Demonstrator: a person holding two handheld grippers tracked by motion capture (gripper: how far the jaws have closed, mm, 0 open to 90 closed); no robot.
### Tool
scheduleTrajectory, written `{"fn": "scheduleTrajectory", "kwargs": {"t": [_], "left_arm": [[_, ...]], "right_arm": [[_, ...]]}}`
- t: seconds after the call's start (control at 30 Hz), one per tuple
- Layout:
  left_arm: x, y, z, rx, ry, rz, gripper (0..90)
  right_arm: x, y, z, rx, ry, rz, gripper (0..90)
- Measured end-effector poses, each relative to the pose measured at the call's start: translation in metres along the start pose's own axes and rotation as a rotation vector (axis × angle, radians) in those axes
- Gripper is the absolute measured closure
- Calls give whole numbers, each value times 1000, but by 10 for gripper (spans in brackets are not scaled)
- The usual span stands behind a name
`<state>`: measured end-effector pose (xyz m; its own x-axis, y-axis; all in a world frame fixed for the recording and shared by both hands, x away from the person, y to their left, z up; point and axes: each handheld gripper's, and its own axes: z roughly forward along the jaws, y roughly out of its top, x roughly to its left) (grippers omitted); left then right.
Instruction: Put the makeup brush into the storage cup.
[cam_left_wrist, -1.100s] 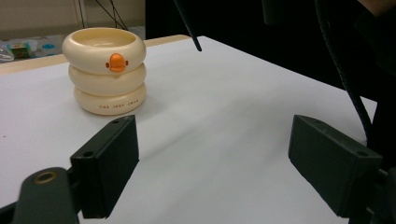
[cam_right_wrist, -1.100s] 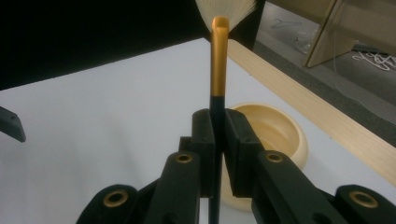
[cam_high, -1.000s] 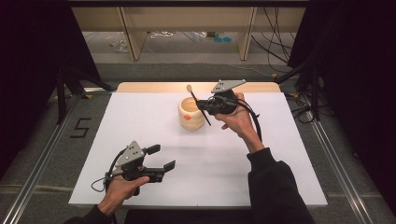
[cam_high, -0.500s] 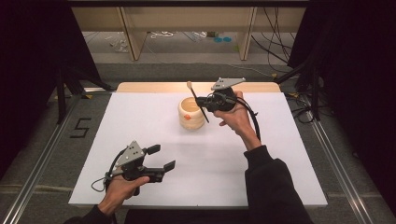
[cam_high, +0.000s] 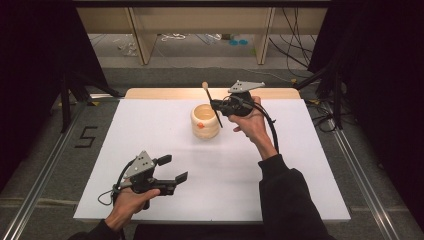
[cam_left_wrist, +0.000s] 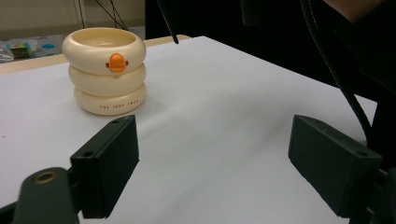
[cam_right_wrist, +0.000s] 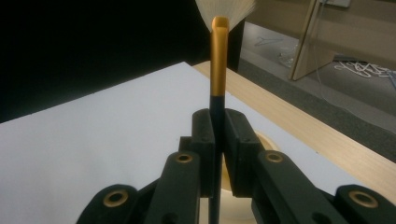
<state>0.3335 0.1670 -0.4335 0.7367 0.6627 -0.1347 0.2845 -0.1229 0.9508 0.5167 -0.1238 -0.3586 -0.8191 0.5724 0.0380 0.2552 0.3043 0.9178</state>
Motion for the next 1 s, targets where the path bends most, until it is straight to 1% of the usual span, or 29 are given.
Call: {"fn": "scheduleTrajectory", "kwargs": {"t": [0.07, 0.1, 0.13, 0.17, 0.23, 0.27, 0.33, 0.37, 0.4, 0.43, 0.47, 0.53, 0.63, 0.7, 0.8, 0.83, 1.0], "left_arm": [[0, 0, 0, -1, -1, -2, 159], [1, 0, 1, -13, -9, 9, 159], [1, 0, 1, -13, -9, 9, 159], [0, 0, 1, -5, 3, 11, 159], [1, 0, 1, -5, 7, 21, 159], [2, 0, 1, -5, 9, 25, 159], [2, 0, 1, -13, 3, 18, 159], [3, 1, 1, -10, 19, 35, 159], [3, 1, 1, -7, 26, 39, 158], [1, 0, 1, -3, 14, 7, 159], [0, 0, 1, -2, 18, 2, 159], [0, -1, 1, 3, -1, -8, 159], [0, -1, 1, 4, -1, -7, 159], [-1, -1, 1, 5, -7, -9, 159], [-1, -1, 1, 6, -8, -15, 159], [-1, -1, 1, 6, -9, -15, 158], [-1, -1, 1, 7, -6, -18, 159]], "right_arm": [[0, 0, 0, -4, -4, 0, 833], [-1, 0, 1, -6, -8, 0, 833], [-1, 0, 1, -8, -15, -2, 833], [-1, 0, 2, -8, -14, -1, 833], [-2, 0, 3, -13, -15, 5, 833], [-2, 0, 4, -18, -4, 9, 834], [-3, 0, 5, -21, -14, 7, 833], [-4, -1, 6, -25, -8, 13, 833], [-5, -1, 7, -26, -10, 18, 833], [-6, -1, 7, -27, -15, 17, 834], [-7, -2, 8, -31, -11, 20, 833], [-8, -2, 8, -32, -14, 27, 834], [-9, -2, 9, -40, -10, 32, 833], [-9, -1, 10, -42, -22, 29, 833], [-10, -2, 12, -50, -17, 36, 833], [-11, -2, 12, -48, -25, 36, 834], [-11, 0, 13, -53, -27, 37, 833]]}}
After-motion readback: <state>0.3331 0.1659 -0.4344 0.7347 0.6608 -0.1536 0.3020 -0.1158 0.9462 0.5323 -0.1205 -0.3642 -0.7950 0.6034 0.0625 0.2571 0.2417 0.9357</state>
